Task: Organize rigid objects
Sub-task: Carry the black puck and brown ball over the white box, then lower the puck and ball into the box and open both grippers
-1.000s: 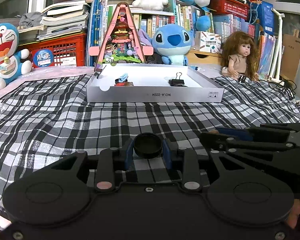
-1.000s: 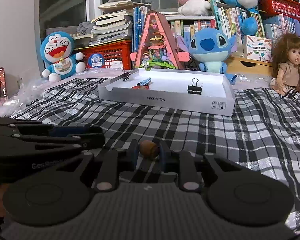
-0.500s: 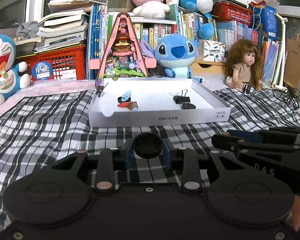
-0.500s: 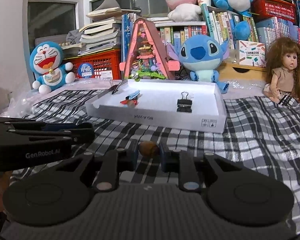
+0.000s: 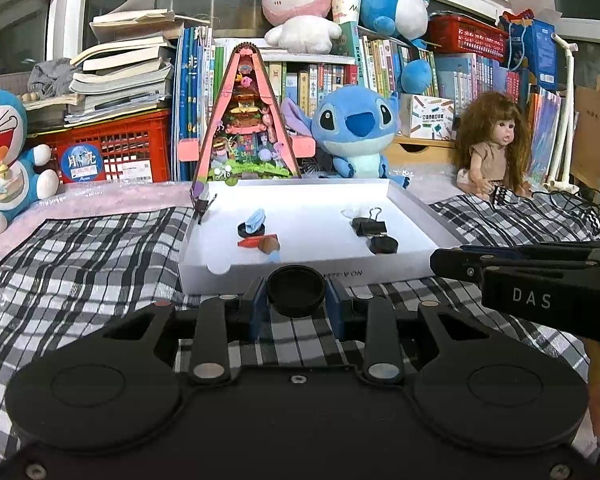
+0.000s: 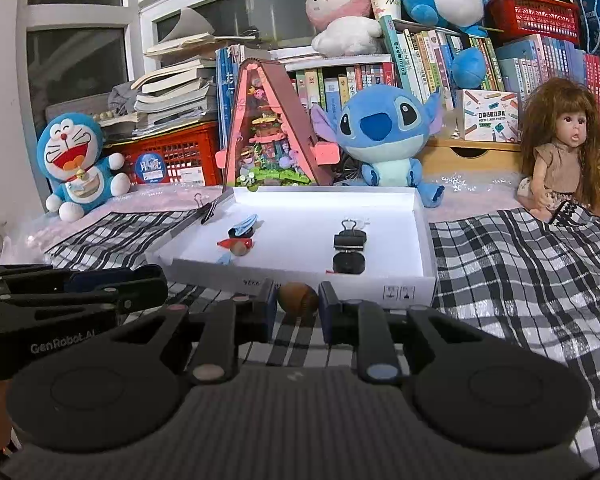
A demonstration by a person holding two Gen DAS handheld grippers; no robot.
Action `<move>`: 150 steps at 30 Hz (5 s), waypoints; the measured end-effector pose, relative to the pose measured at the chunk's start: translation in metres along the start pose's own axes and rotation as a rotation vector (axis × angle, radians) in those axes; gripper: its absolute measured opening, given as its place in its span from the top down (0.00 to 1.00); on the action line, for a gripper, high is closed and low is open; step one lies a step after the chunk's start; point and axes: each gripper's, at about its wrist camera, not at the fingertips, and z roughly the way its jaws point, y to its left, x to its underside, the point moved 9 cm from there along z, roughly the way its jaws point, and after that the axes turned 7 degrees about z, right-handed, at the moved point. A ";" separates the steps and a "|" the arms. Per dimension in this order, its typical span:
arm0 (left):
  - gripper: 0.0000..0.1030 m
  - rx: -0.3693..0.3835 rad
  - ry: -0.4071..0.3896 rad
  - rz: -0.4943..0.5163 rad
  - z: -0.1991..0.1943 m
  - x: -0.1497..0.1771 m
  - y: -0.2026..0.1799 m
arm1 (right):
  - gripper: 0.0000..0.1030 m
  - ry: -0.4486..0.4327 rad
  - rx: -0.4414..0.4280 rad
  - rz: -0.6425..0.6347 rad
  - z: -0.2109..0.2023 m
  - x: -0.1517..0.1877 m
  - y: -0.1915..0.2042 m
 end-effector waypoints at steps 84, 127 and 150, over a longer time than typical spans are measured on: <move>0.71 0.006 0.248 -0.159 0.219 -0.089 0.062 | 0.74 0.213 0.085 0.258 0.165 -0.094 -0.064; 0.71 -0.056 0.287 -0.123 0.273 -0.066 0.067 | 0.71 0.271 0.177 0.212 0.243 -0.075 -0.069; 0.51 -0.079 0.255 -0.100 0.257 -0.072 0.067 | 0.47 0.258 0.172 0.221 0.235 -0.077 -0.070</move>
